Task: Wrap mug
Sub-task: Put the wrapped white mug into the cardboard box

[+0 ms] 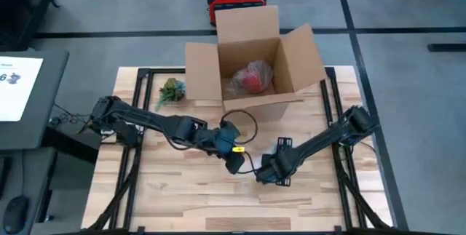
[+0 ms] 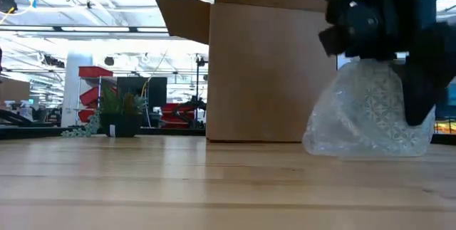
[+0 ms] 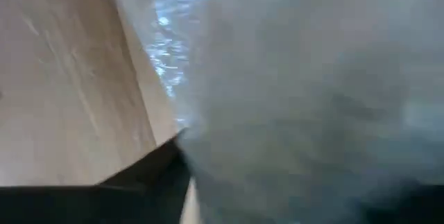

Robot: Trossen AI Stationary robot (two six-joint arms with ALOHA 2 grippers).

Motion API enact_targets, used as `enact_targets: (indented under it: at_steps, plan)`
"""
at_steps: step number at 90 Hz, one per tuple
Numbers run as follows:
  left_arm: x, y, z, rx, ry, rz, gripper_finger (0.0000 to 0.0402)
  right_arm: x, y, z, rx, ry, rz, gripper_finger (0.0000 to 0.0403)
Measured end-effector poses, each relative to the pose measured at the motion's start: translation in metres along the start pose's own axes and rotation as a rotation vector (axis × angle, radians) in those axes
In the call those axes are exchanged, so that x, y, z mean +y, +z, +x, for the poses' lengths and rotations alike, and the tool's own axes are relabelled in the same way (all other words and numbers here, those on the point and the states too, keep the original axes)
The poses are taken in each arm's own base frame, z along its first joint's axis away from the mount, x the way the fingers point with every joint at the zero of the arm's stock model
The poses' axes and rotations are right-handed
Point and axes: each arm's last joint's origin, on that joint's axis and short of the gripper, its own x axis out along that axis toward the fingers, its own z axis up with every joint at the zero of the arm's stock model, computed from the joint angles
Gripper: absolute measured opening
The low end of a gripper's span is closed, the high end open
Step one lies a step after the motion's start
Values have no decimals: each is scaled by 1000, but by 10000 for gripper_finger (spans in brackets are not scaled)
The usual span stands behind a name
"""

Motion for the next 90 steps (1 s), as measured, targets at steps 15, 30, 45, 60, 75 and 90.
enact_targets:
  at_steps: [15,30,45,60,75,90]
  plan:
    - [-29,23,-29,-99,-132,47,0,9,-10,-14,-68,29,-10,33]
    - [-65,53,-75,-272,-360,185,0,7,-37,-54,-172,123,38,33]
    - [-82,78,-118,-486,-401,324,0,3,-80,-105,-340,308,53,33]
    - [-42,104,-112,-513,-59,269,0,-13,-125,-169,-559,598,59,33]
    - [13,119,-76,-273,213,223,0,-42,-159,-234,-772,790,117,33]
    - [40,119,-40,-24,268,336,10,-85,-175,-300,-1072,819,227,33]
